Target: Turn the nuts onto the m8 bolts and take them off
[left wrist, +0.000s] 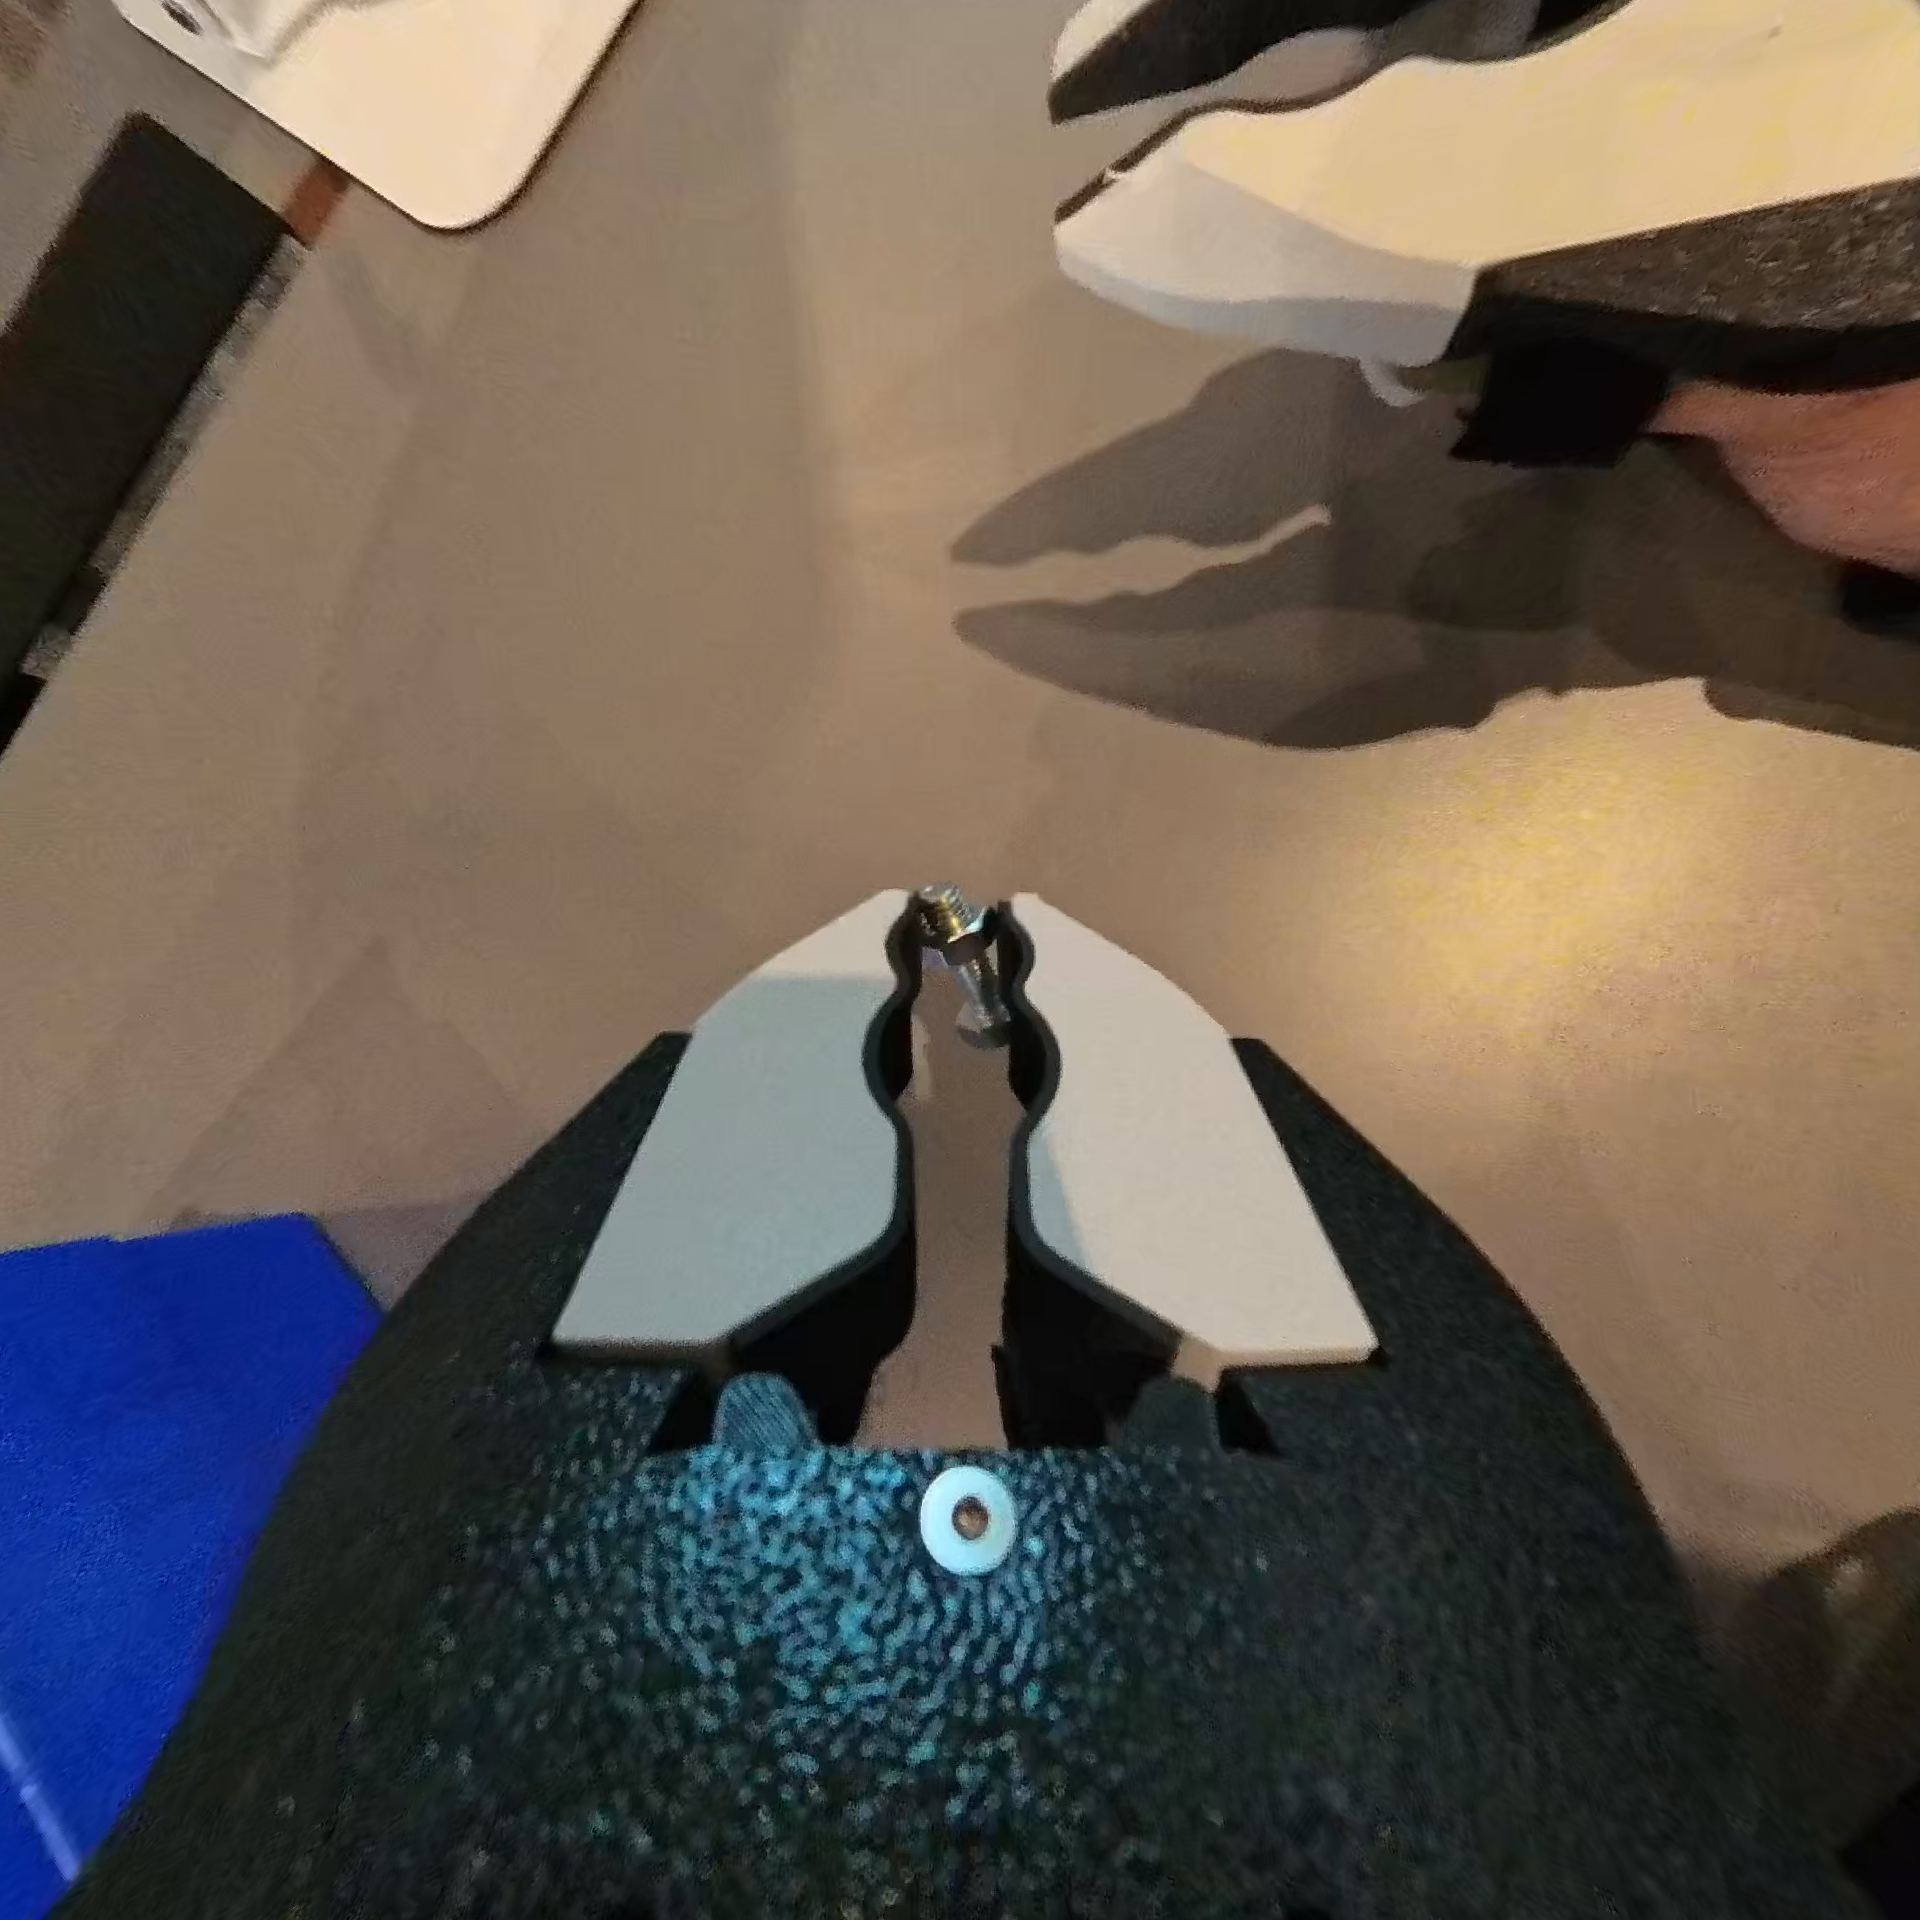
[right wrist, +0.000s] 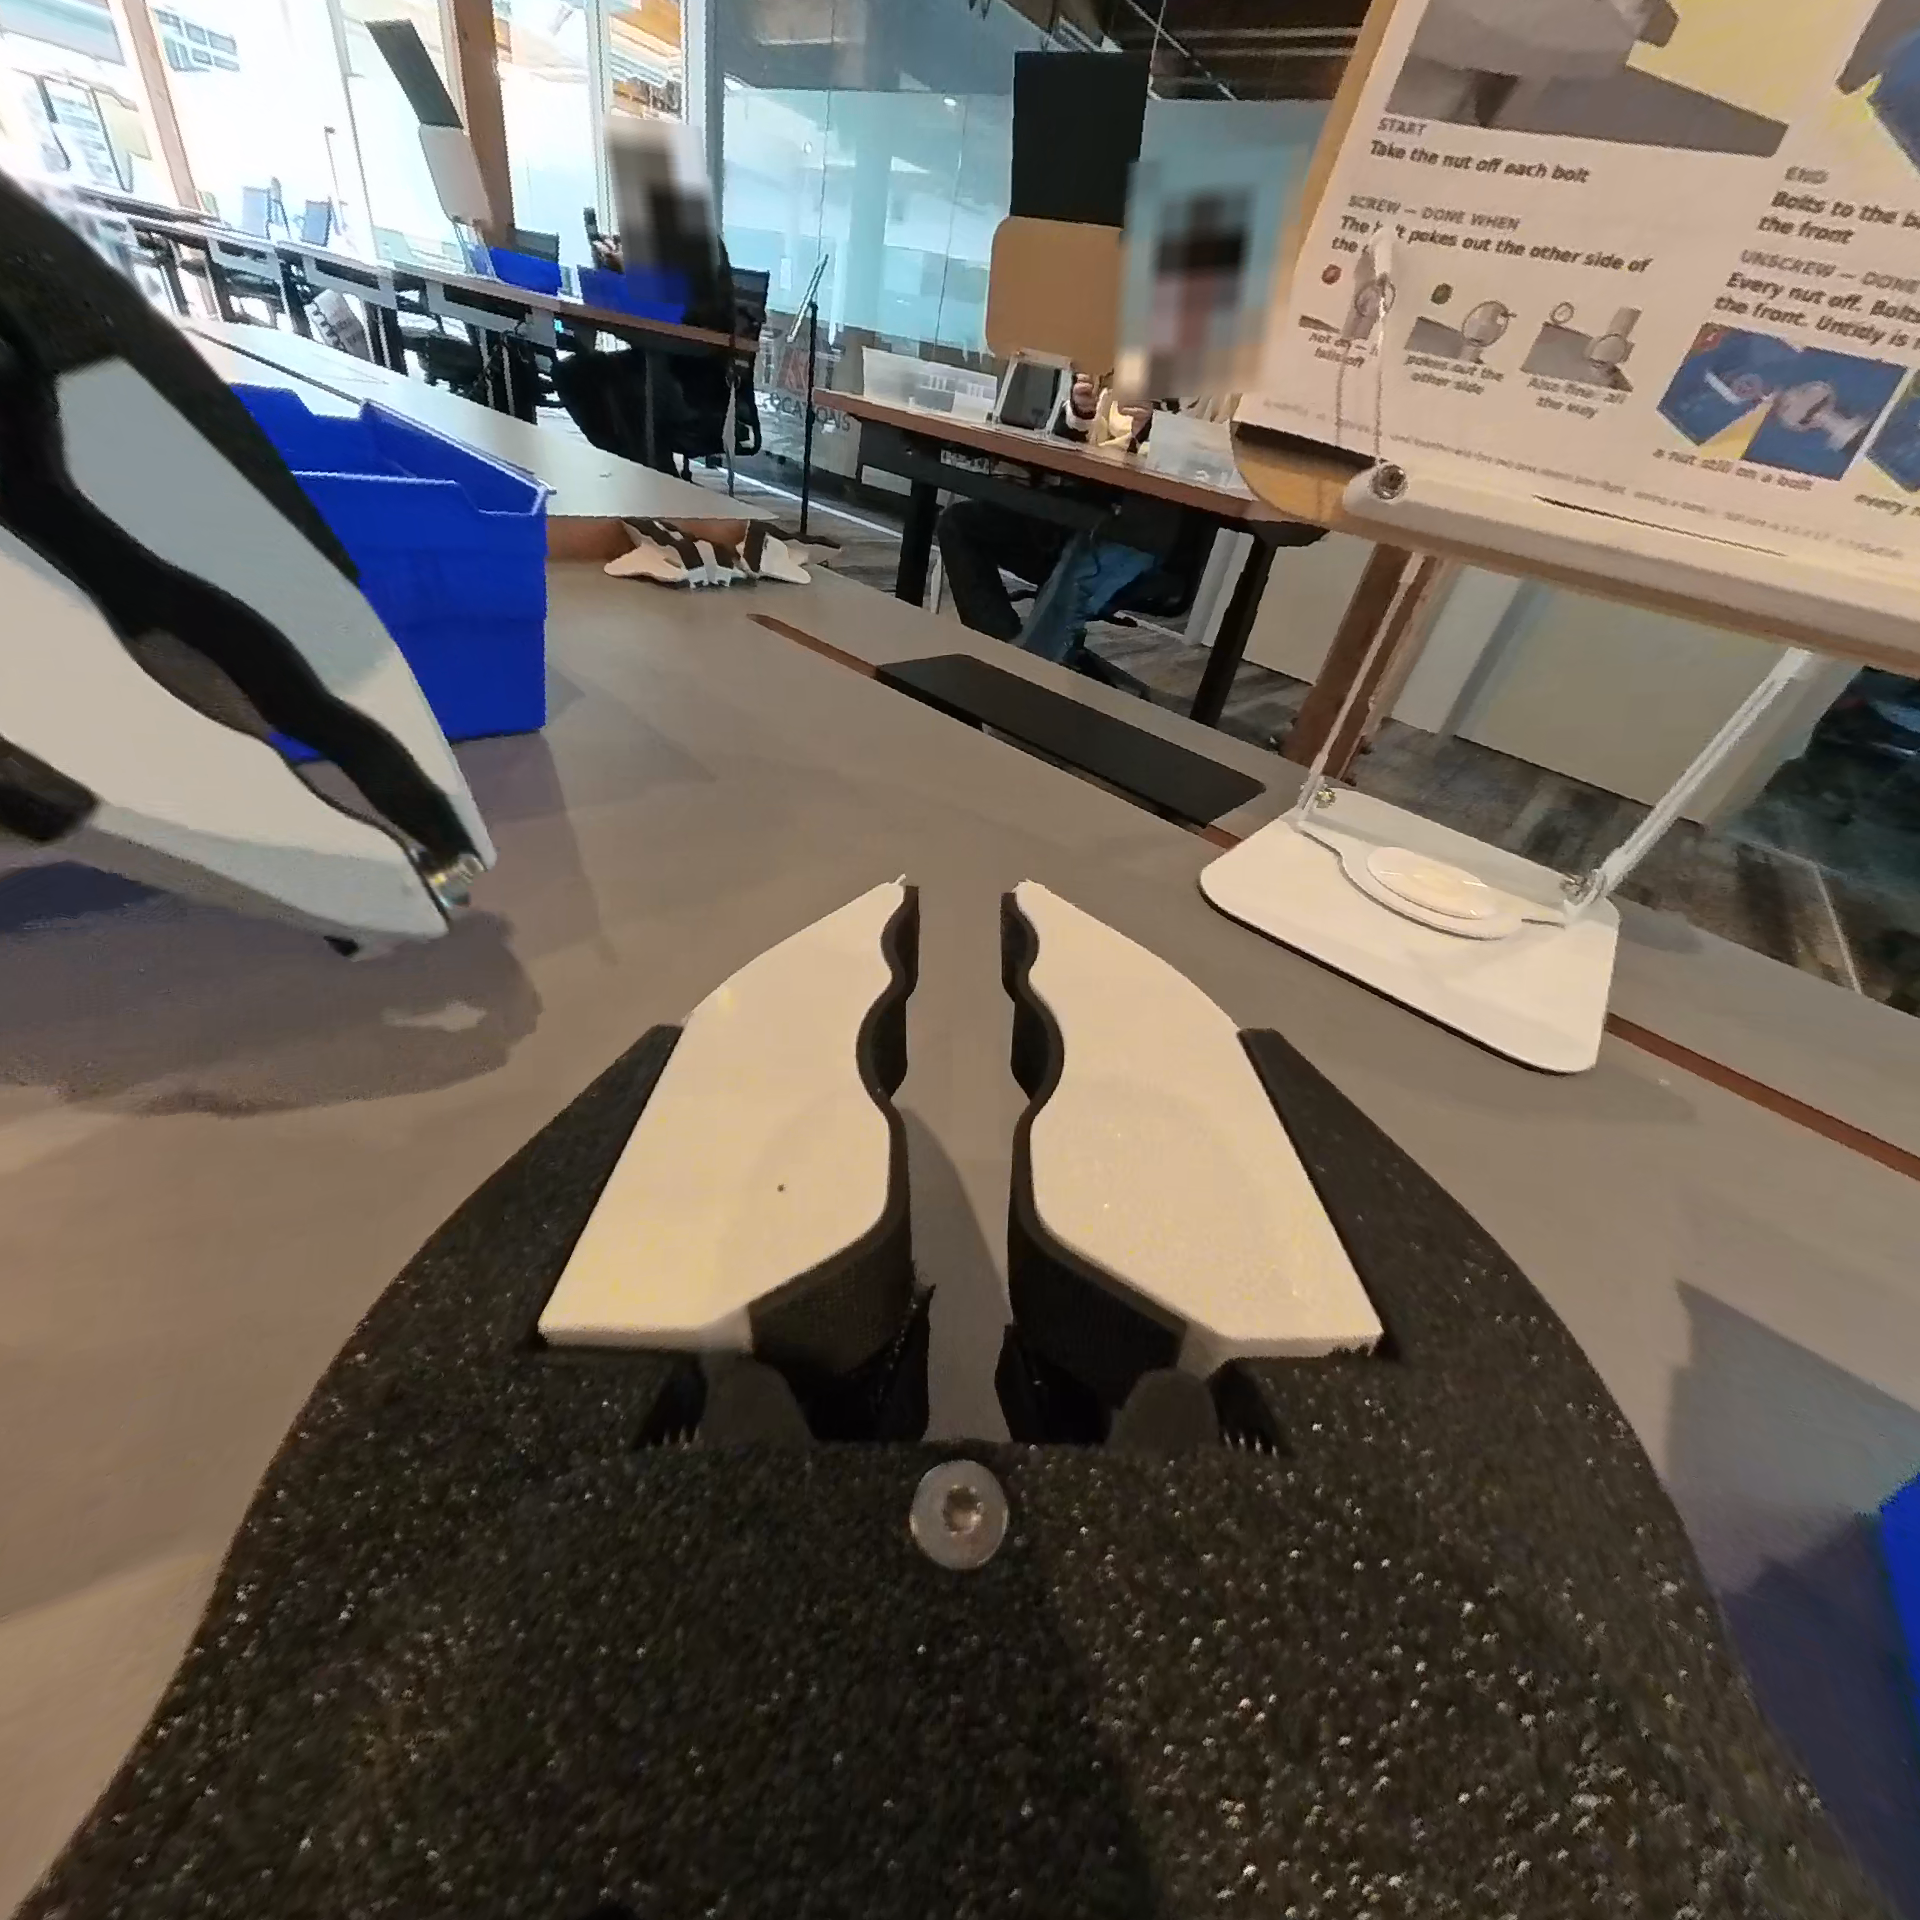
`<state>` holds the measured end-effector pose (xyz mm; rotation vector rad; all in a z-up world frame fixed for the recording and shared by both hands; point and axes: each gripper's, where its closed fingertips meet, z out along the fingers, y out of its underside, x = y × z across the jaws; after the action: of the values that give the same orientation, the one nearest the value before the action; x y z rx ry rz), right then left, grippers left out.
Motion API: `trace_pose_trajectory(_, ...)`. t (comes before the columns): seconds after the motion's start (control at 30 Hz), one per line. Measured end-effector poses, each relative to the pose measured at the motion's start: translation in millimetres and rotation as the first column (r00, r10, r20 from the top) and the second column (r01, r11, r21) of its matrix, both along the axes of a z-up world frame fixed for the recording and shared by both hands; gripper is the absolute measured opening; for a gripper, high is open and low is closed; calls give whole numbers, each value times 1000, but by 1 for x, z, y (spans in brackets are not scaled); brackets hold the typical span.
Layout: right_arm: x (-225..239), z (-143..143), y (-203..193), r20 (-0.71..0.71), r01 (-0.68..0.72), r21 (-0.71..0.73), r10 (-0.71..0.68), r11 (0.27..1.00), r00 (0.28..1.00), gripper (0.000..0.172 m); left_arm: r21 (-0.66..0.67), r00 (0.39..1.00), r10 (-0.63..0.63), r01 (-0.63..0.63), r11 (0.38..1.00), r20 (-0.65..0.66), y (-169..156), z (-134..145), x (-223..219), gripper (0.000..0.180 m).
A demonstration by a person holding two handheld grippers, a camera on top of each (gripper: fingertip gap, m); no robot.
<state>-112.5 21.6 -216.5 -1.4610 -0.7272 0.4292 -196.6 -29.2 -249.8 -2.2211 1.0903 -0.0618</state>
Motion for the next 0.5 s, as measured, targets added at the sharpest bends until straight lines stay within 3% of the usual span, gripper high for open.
trace_pose_trajectory(0.03,-1,0,0,2,-4,0,4,1000,1000,14,-15,1000,-3,3,1000,0,0,-4,2,13)
trace_pose_trajectory(0.5,-9,-5,-3,22,-50,-20,50,999,999,15,-172,999,-25,17,985,-46,-8,-41,10,13)
